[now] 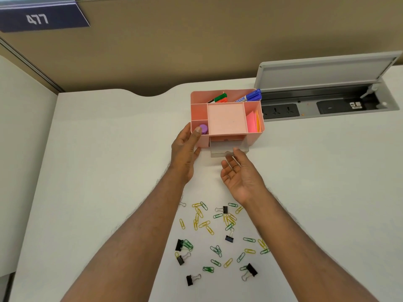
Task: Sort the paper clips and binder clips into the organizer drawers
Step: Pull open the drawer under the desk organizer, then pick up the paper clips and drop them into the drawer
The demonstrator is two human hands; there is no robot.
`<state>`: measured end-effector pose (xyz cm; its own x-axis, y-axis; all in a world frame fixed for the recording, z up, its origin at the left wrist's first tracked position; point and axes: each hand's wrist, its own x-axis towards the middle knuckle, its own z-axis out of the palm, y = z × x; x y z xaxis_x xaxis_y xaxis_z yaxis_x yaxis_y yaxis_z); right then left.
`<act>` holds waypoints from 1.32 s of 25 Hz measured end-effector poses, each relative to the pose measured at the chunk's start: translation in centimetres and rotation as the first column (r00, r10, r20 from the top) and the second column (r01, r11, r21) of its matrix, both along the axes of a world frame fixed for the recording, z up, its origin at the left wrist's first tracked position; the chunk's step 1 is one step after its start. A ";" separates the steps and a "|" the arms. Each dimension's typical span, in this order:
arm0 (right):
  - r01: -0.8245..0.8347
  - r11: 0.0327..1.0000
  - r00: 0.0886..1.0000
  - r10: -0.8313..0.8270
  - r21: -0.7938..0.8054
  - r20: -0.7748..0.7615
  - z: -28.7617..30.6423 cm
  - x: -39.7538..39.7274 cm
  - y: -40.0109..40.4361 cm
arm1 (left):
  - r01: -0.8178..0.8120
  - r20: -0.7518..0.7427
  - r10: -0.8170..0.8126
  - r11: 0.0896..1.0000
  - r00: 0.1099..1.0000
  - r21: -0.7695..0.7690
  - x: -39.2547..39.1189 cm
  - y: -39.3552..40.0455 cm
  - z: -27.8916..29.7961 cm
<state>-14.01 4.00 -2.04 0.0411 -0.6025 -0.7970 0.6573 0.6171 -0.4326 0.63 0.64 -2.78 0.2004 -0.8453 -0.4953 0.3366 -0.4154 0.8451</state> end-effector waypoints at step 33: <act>-0.924 0.299 -0.274 -0.085 0.238 -0.958 -5.3 -7.2 13.4 | 0.495 0.886 -0.424 0.820 0.188 0.287 -0.3 19.2 -3.0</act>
<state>-21.23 17.37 -7.34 0.3335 -0.9412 -0.0544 -0.8655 -0.2827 -0.4135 0.32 19.86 -5.82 0.0391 -0.9687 -0.2453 -0.8592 -0.1579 0.4867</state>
